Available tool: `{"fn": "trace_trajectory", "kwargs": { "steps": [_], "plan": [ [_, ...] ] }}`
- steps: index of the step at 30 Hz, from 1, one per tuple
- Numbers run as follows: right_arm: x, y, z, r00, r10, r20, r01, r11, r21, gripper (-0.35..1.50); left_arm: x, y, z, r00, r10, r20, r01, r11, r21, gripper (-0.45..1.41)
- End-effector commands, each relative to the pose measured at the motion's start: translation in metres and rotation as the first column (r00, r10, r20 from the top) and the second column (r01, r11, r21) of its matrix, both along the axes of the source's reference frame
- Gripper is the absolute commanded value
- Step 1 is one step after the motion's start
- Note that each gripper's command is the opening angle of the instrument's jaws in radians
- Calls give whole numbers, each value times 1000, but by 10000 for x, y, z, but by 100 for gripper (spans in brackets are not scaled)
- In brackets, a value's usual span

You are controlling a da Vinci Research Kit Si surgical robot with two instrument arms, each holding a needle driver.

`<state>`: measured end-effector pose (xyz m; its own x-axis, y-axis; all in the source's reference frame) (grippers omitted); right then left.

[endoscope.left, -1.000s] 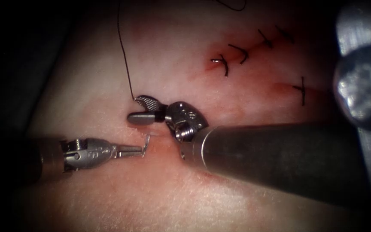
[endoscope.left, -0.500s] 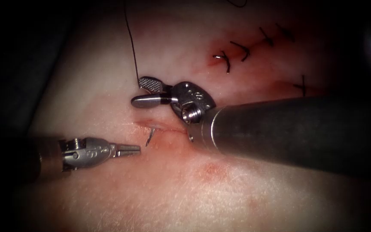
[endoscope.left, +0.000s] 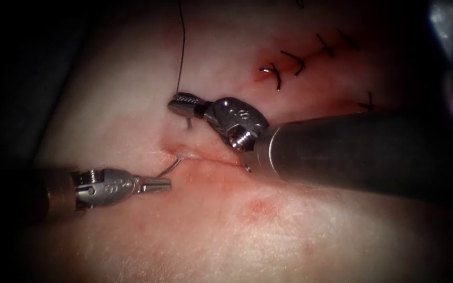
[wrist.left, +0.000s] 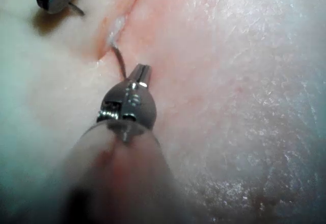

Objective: Wound Closure
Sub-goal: Drive needle through tissue above incision, then pull needle the rest of the way through skin with left gripper

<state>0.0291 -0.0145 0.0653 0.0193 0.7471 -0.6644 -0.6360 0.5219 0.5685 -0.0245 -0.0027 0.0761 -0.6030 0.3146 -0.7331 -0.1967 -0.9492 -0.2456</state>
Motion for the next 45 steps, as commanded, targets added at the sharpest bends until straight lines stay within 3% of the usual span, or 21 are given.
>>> {"fn": "trace_trajectory", "kwargs": {
  "steps": [1,5,8,13,17,24,27,29,30,32,35,37,43,45],
  "plan": [
    [6,-5,6,1000,-5,2,5,1000,3,-35,-5,-3,7,1000,2,2,-2,1000,1,-45],
    [8,-13,7,1000,-8,-25,8,1000,24,-35,-4,-3,6,1000,3,2,-3,1000,2,-45],
    [14,-22,12,993,4,-117,9,994,111,-35,-3,-2,6,1000,4,3,-4,1000,2,-45],
    [18,-32,19,980,14,-196,22,983,181,-35,3,-4,5,1000,8,6,-8,1000,2,-43],
    [18,-41,22,979,6,-205,32,983,182,-35,25,-13,-11,1000,21,5,-21,1000,6,-40],
    [13,-43,22,974,2,-225,41,982,186,-35,35,-21,-34,1000,15,5,-15,1000,12,-42],
    [13,-45,22,969,-14,-246,60,982,180,-35,37,-21,-38,1000,12,15,-12,1000,13,-37],
    [11,-44,21,959,-9,-282,57,985,160,-35,38,-16,-40,1000,-8,27,7,1000,15,-22],
    [9,-44,20,954,-2,-299,51,986,157,-20,38,-14,-40,999,-15,35,15,1000,8,-20],
    [2,-40,18,943,9,-332,41,989,143,46,38,-10,-40,998,-24,49,25,1000,-5,-13],
    [-12,-33,11,924,42,-381,5,993,122,91,38,-4,-38,999,-5,53,7,999,-42,5],
    [-23,-28,7,911,59,-408,-13,994,113,99,39,0,-35,998,-10,59,13,999,-49,31],
    [-64,-15,-6,905,73,-420,-35,995,96,93,30,6,-29,997,-51,66,53,998,-37,52],
    [-80,-10,-10,894,89,-439,-59,995,82,89,21,11,-28,997,-14,71,20,996,-83,57]
  ]
}}
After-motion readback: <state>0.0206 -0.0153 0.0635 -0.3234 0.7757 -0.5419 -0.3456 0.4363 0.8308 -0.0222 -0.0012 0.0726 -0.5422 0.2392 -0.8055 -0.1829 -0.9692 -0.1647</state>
